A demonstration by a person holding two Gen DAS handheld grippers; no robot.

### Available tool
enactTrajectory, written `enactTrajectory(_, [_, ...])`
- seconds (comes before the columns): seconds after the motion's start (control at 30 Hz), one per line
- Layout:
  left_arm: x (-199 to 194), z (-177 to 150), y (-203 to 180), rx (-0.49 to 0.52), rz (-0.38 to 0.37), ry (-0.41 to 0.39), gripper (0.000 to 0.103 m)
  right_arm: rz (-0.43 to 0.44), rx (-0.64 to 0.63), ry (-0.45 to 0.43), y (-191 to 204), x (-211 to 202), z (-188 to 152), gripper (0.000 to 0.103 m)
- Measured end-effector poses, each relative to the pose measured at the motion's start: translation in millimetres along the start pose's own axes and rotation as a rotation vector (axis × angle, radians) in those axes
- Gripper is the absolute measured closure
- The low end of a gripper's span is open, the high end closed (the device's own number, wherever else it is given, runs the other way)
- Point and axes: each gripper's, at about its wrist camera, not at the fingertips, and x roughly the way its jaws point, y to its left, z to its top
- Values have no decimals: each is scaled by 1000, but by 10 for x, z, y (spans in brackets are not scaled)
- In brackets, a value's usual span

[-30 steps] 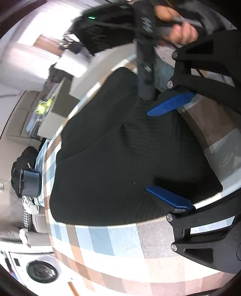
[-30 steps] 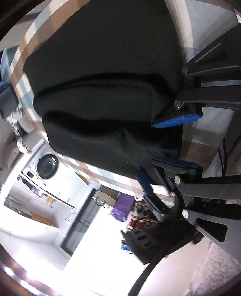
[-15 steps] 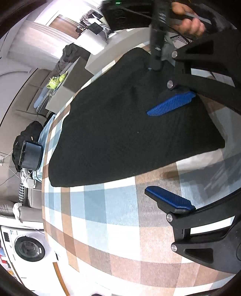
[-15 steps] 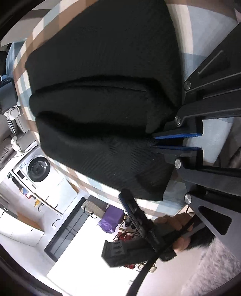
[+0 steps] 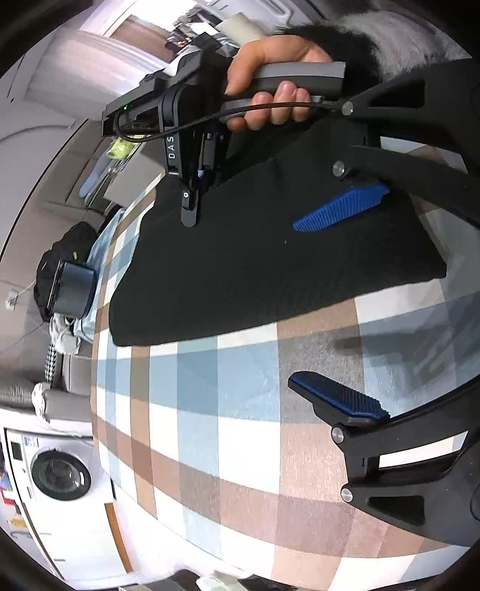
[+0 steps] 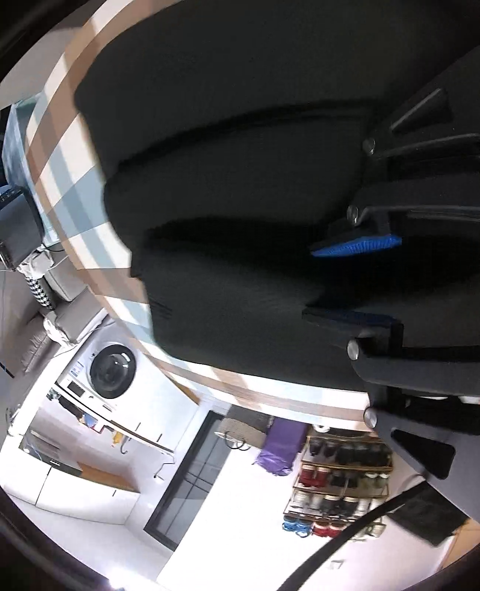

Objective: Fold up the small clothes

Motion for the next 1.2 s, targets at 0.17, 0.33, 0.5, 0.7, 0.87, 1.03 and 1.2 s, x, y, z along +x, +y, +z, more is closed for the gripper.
enactTrajectory(0.17, [-99,40,35,-15,9,-18,27,79,-90,-145,259,-429,25,95])
enactTrajectory(0.33, [-40,68,-15,14,12,-6,26,-82,-24,-163,-51,-579,34,94])
enactTrajectory(0.5, [48,4,-44,24,25,22,26,-99,65,-50,-393,-352,-33,90])
enactTrajectory(0.7, [99,-21,70,-9,24,46,26,92,-16,57,-339,-581,-655,74])
enactTrajectory(0.87, [-72,40,39,16,-37,19,26,128,-124,108,-248,-847,-1159,74])
enactTrajectory(1.03, [13,-37,-191,146,-21,51,24,116,-217,121,-143,-864,-1261,68])
enactTrajectory(1.2, [67,-141,-77,106,-13,68,23,78,-279,112,44,-708,-1232,79])
